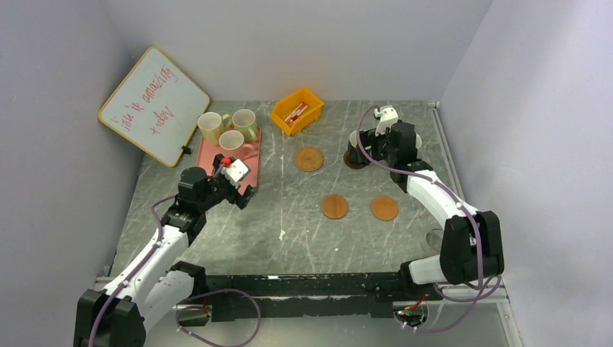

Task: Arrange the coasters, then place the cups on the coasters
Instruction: Place the cup on the coaster, then pick up the cup from the tray.

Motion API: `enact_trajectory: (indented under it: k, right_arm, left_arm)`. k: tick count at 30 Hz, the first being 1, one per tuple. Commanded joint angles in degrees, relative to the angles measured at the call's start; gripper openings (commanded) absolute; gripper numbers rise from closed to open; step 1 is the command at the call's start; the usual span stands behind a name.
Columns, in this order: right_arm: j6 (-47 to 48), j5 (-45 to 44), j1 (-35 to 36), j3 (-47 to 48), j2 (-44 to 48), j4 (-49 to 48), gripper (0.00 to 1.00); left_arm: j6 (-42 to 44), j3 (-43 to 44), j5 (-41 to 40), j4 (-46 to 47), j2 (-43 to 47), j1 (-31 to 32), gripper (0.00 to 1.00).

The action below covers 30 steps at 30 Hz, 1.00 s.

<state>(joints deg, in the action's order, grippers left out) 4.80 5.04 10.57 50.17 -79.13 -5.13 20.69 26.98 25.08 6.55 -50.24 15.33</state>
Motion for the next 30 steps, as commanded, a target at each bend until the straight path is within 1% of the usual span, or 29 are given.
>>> enact_trajectory:
  k: [1,6,10,20,27,30]
  right_arm:
    - [0.6,1.1,-0.3,-0.8,2.5,-3.9,1.00]
    - [1.0,2.3,-0.2,-1.4,3.2,-4.6,1.00]
    - [1.2,2.9,-0.1,-1.7,3.5,-4.7,1.00]
    - [1.7,4.2,-0.2,-1.9,3.7,-4.3,1.00]
    - [2.0,4.7,-0.3,-2.1,3.8,-4.5,1.00]
    - [2.1,4.7,-0.3,-2.1,3.7,-4.5,1.00]
  left_arm:
    - [-2.2,2.4,-7.2,2.3,0.1,-0.2,0.96]
    - [-2.6,4.2,-14.0,3.9,-0.9,-0.2,0.96]
    - [-2.3,7.8,-18.3,3.7,-5.2,-0.2,0.96]
    - [-1.9,20.6,-24.7,1.2,-18.5,-0.6,0.96]
    - [-3.0,27.8,-24.9,1.2,-27.8,-4.6,0.96]
    - [-3.6,31.6,-22.7,0.1,-31.5,-7.1,0.96]
